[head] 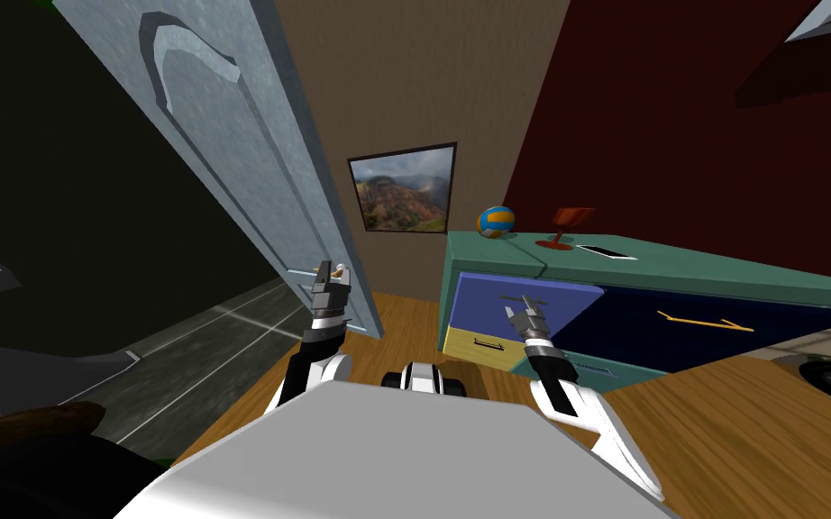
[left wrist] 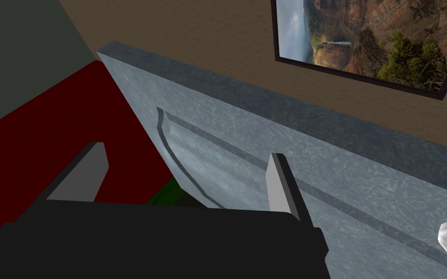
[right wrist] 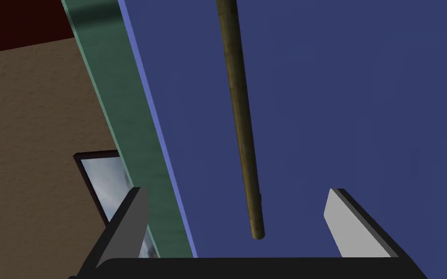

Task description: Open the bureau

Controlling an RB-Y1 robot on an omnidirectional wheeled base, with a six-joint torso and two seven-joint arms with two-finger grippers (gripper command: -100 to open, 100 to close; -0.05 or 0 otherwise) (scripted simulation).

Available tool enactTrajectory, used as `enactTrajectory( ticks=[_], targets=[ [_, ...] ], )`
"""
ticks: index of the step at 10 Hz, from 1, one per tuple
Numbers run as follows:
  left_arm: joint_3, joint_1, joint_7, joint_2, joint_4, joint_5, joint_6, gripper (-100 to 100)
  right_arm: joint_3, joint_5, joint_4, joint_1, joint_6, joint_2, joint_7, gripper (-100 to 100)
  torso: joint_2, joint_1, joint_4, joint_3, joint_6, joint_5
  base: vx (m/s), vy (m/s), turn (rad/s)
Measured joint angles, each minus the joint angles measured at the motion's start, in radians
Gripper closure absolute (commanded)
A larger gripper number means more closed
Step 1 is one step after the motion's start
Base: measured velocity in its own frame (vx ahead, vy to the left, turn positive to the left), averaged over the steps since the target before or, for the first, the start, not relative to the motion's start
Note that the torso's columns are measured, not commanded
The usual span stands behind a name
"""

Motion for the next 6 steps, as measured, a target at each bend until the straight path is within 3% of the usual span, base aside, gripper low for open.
enactTrajectory(
  ticks=[2,3,5,6],
  targets=[
    [0.0,0.0,0.0,0.0,0.0,0.0,0.0,0,0.007,0.003,-0.02,-0.005,0.039,-0.026,-0.024,-100,-0.003,-0.002,-0.001,-0.002,0.0,-0.001,0.059,-0.013,0.04],
    [0.0,0.0,0.0,0.0,0.0,0.0,0.0,0,0.007,0.003,-0.021,-0.006,0.044,-0.028,-0.027,100,0.0,-0.002,0.0,0.0,0.0,-0.001,-0.029,0.002,-0.069],
    [0.0,0.0,0.0,0.0,0.0,0.0,0.0,0,0.004,0.002,-0.003,0.003,0.012,-0.002,-0.006,100,0.007,0.001,0.004,0.004,0.001,0.002,-0.044,0.018,-0.04],
    [0.0,0.0,0.0,0.0,0.0,0.0,0.0,0,0.004,0.002,-0.003,0.003,0.009,-0.001,-0.003,-100,0.003,0.0,0.002,0.002,0.0,0.001,0.002,0.013,0.001]
  ],
)
